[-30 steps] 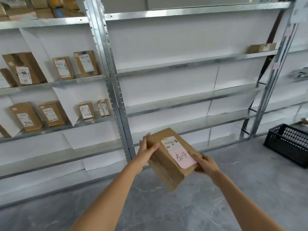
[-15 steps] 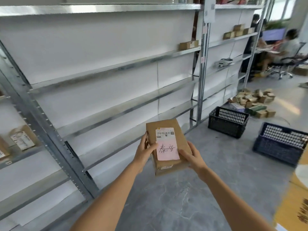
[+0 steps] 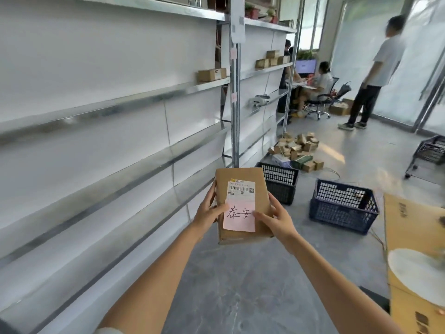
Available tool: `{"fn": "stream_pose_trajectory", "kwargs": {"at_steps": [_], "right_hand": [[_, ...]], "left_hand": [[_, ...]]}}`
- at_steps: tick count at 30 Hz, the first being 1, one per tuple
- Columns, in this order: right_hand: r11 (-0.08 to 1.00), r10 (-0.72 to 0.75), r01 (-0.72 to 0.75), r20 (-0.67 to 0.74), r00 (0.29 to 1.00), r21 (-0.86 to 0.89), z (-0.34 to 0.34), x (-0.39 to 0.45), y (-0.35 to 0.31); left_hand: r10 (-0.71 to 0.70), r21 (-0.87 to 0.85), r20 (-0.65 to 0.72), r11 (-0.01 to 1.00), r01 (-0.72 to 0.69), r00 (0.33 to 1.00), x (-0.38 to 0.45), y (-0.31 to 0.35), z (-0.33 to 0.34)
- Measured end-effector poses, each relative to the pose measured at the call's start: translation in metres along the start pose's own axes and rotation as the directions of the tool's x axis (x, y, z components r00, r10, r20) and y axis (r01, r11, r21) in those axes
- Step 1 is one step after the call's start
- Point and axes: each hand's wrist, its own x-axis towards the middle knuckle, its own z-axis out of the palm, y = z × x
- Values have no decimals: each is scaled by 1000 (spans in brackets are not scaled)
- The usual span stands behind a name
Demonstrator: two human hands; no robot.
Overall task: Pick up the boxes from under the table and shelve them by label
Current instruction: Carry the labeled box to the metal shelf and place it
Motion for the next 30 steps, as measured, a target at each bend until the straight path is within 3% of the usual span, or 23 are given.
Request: {"fn": "stream_pose_trajectory", "kwargs": {"at_steps": [5,14,30], "right_hand": [[999,-11,7,-81,997,-48,-17,63,-9],[994,10,-32,-212,977,-100,-79,170,-2],[997,22,-36,-194,981,-68,-236,412,-4]], "left_hand": [[48,40,81,998,-51,996,78,7,14],[11,51,203,998,-22,979,215,6,62],[-60,50,173,997,52,983,479,19,192]]}}
